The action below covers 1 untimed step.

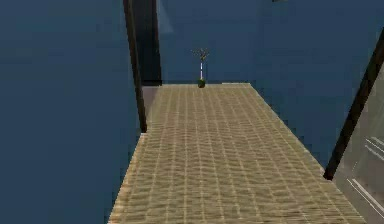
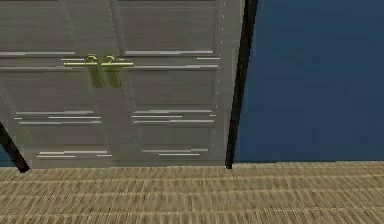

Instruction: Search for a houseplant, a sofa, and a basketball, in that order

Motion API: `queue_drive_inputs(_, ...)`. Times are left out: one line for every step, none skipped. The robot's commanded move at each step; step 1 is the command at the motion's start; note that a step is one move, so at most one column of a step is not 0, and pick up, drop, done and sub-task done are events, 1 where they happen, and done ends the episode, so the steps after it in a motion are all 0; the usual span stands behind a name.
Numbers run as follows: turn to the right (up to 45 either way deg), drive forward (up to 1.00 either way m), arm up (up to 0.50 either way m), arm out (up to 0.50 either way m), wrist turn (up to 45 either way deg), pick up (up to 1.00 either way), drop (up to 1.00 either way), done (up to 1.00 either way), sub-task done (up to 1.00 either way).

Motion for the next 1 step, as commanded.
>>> queue_drive_inputs(0.0,1.00,0.00,0.00,0.0,0.00,0.00,0.00,0.00)
